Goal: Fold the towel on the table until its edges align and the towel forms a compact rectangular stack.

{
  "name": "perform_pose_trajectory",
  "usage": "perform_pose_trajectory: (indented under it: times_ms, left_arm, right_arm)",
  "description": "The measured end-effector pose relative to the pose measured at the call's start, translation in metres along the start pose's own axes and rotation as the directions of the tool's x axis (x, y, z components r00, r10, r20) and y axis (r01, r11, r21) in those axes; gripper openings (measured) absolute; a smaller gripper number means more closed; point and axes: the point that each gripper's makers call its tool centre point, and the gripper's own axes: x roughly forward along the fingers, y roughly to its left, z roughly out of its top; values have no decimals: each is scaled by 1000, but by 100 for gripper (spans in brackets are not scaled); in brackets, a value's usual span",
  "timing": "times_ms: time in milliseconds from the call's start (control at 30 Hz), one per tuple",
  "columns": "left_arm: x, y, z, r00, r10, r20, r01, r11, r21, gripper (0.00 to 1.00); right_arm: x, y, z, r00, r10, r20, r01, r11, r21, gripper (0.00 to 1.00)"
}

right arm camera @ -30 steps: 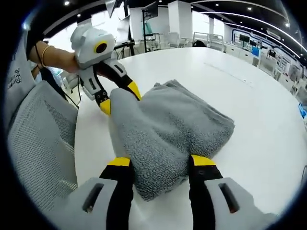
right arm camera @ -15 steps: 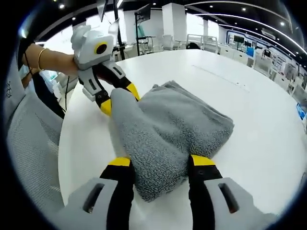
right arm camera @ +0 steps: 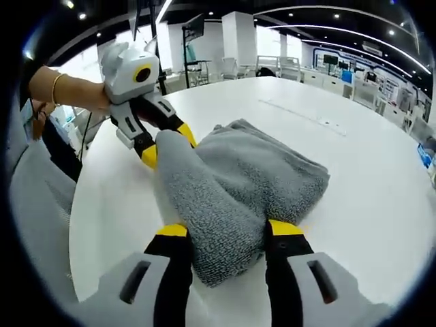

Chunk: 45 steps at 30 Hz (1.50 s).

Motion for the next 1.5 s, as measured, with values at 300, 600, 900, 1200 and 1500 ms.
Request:
perform_pose_trajectory:
  times_ms: [300,600,900,1200,1500]
  left_arm:
    - [8,16,9,1000,7,19,-7,1000,2,30]
    - [8,16,10,1000,12,19,-12,1000,1,30]
    - [4,15,10,998,45,-35,-45,999,-6,36]
    - [-10,13,17,995,100,-15,-101,992,-71,56]
    - [-30,4,20,992,128,-5,-128,987,-101,63]
  right_arm:
    - [4,-8,12,1000,-10,2,10,1000,-6,40]
    - [2,-4,16,1000,-9,10,10,1000,-5,40]
    - [3,-11,13,1000,2,-13,-2,1000,22,46]
    - [-7,-7,18,1000,-12,-12,13,998,64,55]
    - [-30,-10,19,998,-59,-5,59,989,135,58]
